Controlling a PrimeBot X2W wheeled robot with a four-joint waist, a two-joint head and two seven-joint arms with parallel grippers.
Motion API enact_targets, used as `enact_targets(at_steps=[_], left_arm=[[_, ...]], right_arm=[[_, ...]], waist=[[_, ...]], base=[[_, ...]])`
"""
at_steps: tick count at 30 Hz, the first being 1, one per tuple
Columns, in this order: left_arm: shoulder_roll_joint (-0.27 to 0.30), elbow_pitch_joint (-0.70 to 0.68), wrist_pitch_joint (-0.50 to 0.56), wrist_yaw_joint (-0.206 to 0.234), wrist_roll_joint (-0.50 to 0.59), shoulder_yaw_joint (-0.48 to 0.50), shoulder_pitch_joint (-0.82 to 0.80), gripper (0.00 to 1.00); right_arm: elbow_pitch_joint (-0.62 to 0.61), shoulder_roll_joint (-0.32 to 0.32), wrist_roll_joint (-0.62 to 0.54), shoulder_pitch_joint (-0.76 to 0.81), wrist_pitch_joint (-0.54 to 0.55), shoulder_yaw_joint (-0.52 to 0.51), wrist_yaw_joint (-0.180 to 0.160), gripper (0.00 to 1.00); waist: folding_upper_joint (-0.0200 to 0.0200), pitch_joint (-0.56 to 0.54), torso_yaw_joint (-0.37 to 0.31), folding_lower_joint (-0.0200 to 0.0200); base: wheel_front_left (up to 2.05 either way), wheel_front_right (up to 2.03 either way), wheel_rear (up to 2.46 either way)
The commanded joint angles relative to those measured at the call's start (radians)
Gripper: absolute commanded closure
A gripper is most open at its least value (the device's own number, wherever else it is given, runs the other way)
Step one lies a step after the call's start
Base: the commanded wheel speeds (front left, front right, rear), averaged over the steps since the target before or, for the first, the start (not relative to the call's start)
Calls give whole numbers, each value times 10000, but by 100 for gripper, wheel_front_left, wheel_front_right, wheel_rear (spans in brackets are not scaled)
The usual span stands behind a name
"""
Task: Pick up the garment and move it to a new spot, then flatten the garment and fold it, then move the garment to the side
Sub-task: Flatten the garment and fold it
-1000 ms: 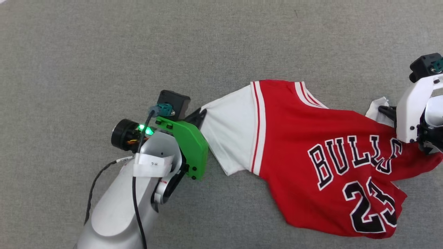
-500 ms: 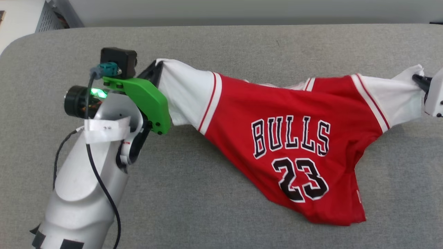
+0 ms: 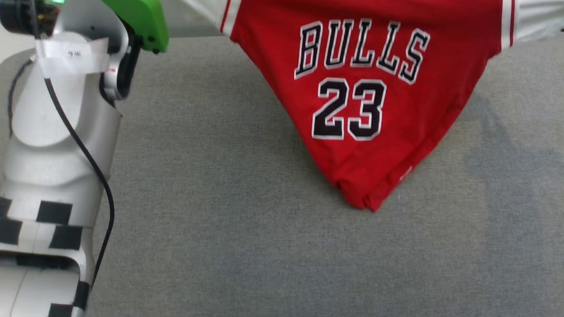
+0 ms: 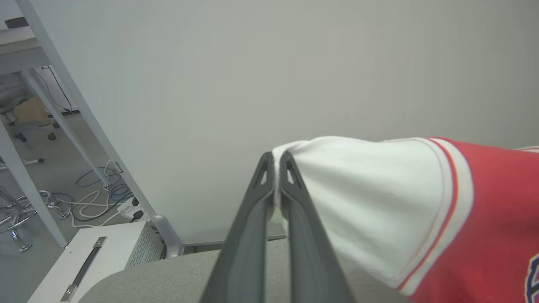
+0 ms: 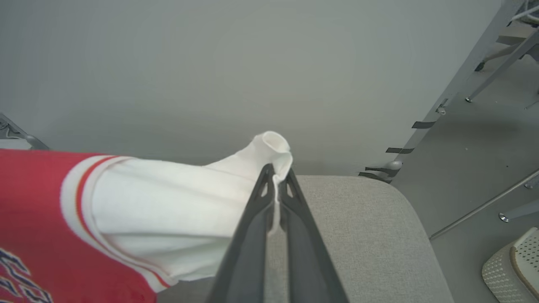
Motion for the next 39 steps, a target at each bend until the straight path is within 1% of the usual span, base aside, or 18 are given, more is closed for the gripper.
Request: enact_targets(at_steps=[1,6,12,16,22,28,31,35,39], left_arm=[[155,259,-266,53,234,-5,-527,100],[324,1195,-1155,181,638,5,-2014,100],[545,2039,-2116,303,950,73,-3795,100],[617,2473,-2700,338,1102,66,-4832,100],[597,3116,-3146,292,1240,-61,-5939,100],[447,3781,-3452,252,1083,-23,-6305,100],[324,4177,-3514,132,860,53,-6170,100],[145,4788,-3275,-256,425,188,-5846,100],[11,5353,-2947,-635,40,286,-5368,100]], right_arm=[[125,100,-225,-469,-236,-99,-15,100],[567,352,-875,-1851,-1085,-522,-15,100],[1167,600,-1591,-3640,-1959,-1064,-15,100],[1494,724,-1920,-4633,-2373,-1297,-15,100],[1706,876,-2152,-5639,-2666,-1296,-15,100],[1682,989,-1957,-5797,-2791,-991,-15,100],[1621,1015,-1678,-5650,-2757,-781,-15,100],[1454,954,-1271,-5328,-2619,-413,-15,100],[1129,862,-735,-4655,-2526,58,-15,100]], waist=[[0,226,-60,-1],[0,673,-166,-1],[0,1510,-237,-1],[0,2094,-201,-1],[0,3098,-126,-1],[0,3928,-82,-1],[0,4149,-16,-1],[0,4266,54,-1],[0,4220,84,-1]], base=[[0,0,0],[0,0,0],[0,0,0],[0,0,0],[0,0,0],[0,0,0],[0,0,0],[0,0,0],[0,0,0]])
